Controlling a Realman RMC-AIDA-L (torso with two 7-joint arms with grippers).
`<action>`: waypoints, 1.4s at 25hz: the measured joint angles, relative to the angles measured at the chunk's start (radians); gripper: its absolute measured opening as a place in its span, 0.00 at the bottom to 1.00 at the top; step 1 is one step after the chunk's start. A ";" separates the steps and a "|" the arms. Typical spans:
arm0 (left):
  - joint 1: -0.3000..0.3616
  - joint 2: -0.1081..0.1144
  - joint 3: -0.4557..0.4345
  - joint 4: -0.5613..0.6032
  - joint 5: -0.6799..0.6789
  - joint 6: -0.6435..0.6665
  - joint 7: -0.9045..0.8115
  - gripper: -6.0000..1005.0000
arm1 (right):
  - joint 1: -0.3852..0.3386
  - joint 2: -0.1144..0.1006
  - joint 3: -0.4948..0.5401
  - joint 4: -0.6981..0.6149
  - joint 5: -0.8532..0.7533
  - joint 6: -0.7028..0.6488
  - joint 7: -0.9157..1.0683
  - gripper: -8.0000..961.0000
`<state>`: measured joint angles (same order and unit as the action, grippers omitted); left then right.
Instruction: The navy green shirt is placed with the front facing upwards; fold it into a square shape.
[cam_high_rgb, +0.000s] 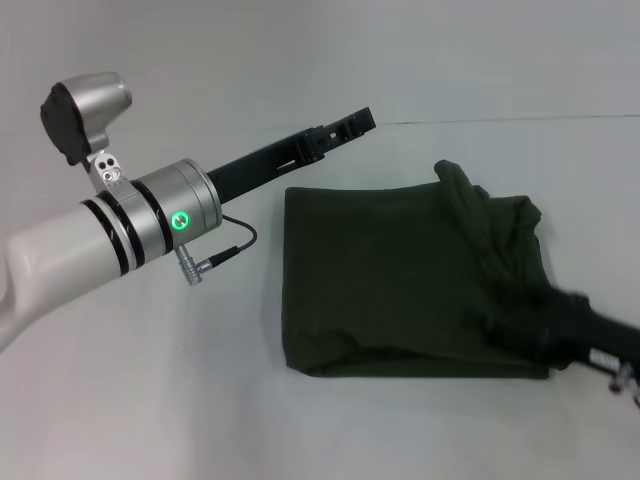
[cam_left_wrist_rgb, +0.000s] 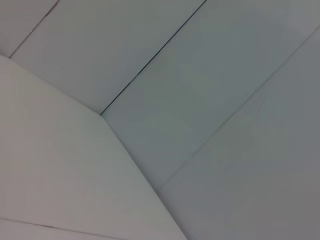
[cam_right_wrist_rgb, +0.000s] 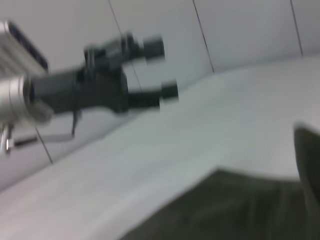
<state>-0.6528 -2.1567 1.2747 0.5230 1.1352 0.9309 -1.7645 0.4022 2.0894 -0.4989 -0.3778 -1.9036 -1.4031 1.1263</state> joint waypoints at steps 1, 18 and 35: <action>0.001 0.000 -0.006 0.000 0.000 0.001 0.002 0.90 | 0.021 0.000 0.002 -0.001 0.008 0.004 0.006 0.89; 0.019 0.002 -0.031 0.000 0.000 0.011 0.014 0.90 | 0.157 -0.003 -0.017 0.058 0.073 0.319 0.088 0.89; 0.019 0.002 -0.040 0.002 0.014 0.011 0.014 0.90 | 0.058 0.004 -0.026 -0.015 0.169 0.074 -0.010 0.89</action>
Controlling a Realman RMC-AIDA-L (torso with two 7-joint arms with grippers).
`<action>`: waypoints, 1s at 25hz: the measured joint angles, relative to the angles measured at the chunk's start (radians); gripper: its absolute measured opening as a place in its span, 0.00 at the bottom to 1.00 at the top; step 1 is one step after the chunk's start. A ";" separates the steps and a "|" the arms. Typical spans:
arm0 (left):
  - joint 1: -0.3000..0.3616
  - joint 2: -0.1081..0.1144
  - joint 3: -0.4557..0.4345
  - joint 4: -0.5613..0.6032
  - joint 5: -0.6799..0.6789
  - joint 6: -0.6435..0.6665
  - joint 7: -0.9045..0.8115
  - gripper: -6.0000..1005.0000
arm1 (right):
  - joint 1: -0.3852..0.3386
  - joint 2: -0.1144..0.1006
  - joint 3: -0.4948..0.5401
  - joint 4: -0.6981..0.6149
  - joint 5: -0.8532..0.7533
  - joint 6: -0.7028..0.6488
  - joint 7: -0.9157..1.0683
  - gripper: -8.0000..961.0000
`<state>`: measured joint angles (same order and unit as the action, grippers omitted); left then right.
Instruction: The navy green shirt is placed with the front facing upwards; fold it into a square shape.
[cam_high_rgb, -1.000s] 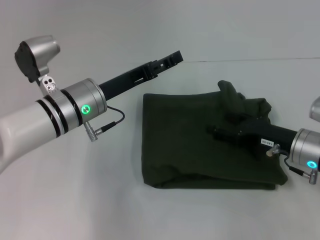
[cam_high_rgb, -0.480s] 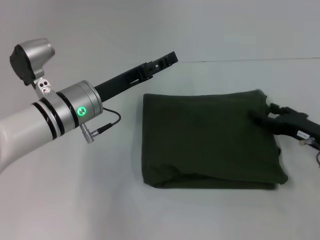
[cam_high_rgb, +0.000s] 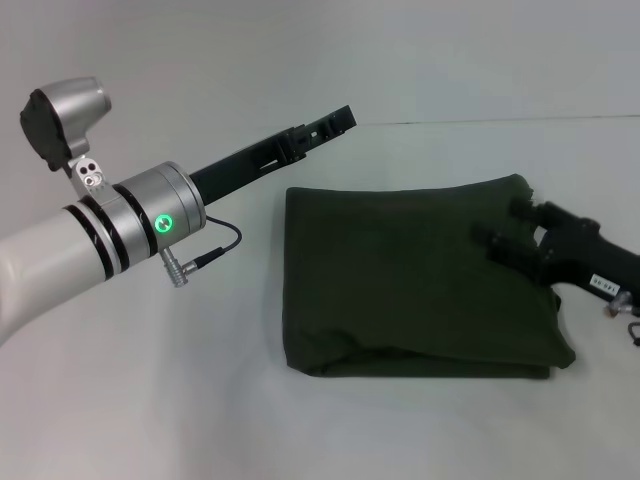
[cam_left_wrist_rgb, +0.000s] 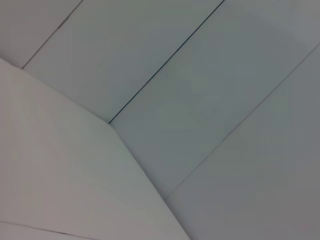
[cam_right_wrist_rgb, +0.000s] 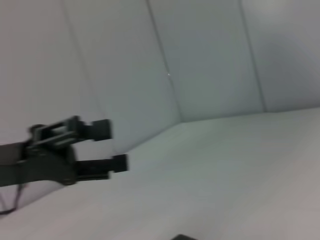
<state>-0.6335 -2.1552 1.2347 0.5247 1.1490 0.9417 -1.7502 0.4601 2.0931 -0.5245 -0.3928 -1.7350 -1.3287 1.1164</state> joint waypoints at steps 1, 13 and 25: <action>-0.001 0.000 0.000 0.000 0.000 0.000 0.000 0.90 | 0.002 0.000 -0.009 0.009 -0.003 0.006 0.001 0.89; -0.003 0.000 -0.001 0.000 0.010 0.002 -0.002 0.90 | 0.094 0.001 -0.080 0.065 -0.005 0.349 0.094 0.89; 0.031 0.013 -0.124 0.010 0.178 0.100 -0.039 0.90 | 0.004 -0.003 -0.056 -0.034 0.032 0.157 0.065 0.89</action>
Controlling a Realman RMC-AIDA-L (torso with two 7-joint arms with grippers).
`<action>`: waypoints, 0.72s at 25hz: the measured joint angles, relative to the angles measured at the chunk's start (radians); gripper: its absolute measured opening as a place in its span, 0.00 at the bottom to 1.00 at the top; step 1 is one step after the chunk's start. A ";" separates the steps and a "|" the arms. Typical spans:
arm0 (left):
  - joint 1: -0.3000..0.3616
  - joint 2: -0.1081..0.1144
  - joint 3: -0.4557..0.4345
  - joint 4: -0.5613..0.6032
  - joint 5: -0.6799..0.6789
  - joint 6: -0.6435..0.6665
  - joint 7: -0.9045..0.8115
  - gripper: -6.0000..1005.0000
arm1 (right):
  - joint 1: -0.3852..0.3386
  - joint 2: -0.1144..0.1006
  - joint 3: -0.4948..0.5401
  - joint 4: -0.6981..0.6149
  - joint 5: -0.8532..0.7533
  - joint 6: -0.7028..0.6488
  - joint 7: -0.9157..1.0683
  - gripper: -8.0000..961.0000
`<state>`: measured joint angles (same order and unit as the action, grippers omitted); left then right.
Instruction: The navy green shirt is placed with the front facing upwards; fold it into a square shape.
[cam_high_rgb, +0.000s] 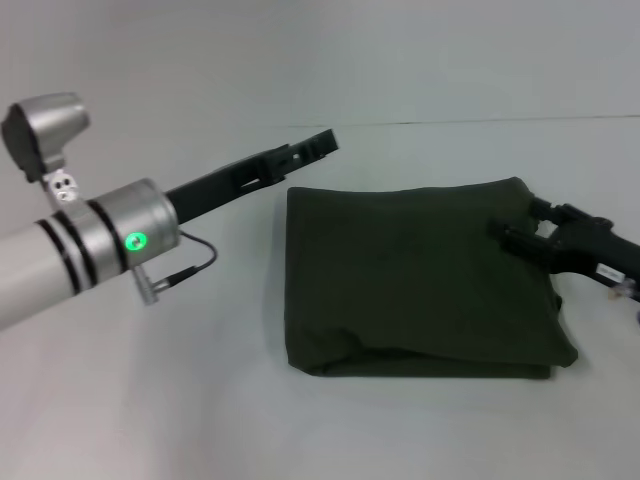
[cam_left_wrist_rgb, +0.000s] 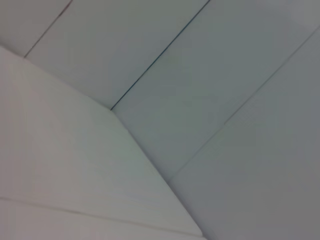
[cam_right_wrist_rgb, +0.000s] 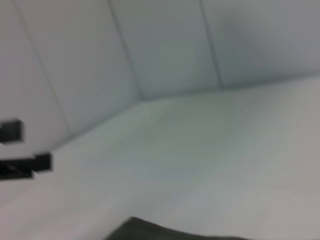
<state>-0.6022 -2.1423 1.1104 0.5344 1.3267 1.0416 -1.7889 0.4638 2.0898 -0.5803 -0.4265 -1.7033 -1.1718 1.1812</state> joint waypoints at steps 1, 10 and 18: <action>0.001 0.006 -0.040 0.001 0.057 0.028 -0.032 0.90 | -0.018 -0.001 0.000 -0.018 0.003 -0.041 -0.008 0.89; -0.044 0.050 -0.184 0.077 0.566 0.136 -0.382 0.90 | -0.107 -0.011 -0.006 -0.091 -0.002 -0.240 -0.058 0.89; -0.072 0.059 -0.187 0.072 0.732 0.130 -0.505 0.90 | -0.121 -0.012 -0.008 -0.088 -0.009 -0.254 -0.057 0.89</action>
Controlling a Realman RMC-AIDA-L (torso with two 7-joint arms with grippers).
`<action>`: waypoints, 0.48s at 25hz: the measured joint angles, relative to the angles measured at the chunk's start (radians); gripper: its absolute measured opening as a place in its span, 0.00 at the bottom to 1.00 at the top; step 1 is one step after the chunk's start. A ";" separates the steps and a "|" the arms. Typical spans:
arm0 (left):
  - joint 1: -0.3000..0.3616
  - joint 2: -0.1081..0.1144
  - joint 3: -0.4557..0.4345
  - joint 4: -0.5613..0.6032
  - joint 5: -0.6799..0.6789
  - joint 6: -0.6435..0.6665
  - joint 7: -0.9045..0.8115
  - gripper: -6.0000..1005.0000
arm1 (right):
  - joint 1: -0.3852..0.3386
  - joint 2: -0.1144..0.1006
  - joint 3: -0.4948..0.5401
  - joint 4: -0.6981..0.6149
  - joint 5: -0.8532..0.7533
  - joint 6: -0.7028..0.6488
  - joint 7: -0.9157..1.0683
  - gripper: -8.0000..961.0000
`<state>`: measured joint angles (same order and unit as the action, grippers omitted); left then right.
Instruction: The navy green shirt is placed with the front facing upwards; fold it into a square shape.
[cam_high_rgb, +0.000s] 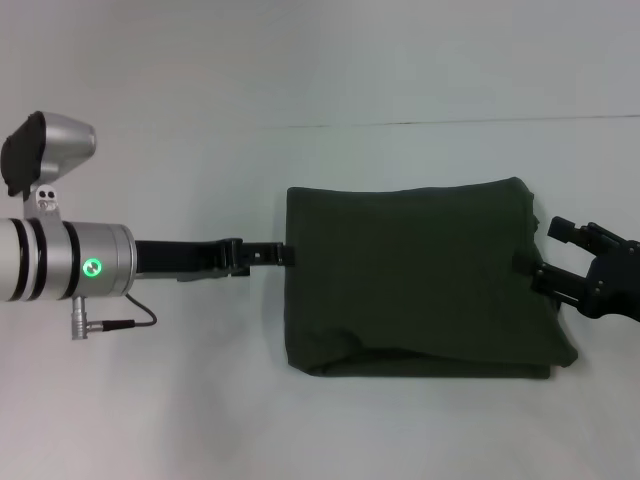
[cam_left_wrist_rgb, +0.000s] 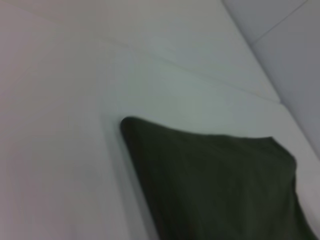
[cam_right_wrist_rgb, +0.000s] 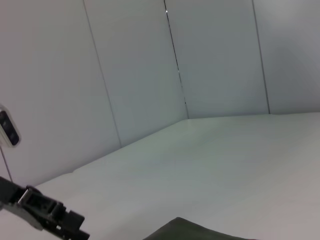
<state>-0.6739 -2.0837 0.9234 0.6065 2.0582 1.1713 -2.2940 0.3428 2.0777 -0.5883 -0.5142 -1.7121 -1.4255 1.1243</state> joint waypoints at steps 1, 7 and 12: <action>-0.002 0.000 0.001 -0.002 0.018 -0.001 -0.017 0.90 | 0.000 0.000 0.000 0.001 0.000 -0.001 0.000 0.89; -0.017 -0.008 0.002 -0.033 0.062 -0.026 -0.058 0.90 | 0.003 0.002 -0.002 0.004 -0.001 0.000 0.001 0.89; -0.048 -0.015 0.002 -0.105 0.061 -0.070 -0.061 0.90 | 0.006 0.004 -0.002 0.005 -0.001 0.002 0.005 0.89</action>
<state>-0.7221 -2.0984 0.9250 0.5016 2.1190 1.1017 -2.3552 0.3492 2.0812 -0.5906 -0.5093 -1.7135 -1.4232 1.1296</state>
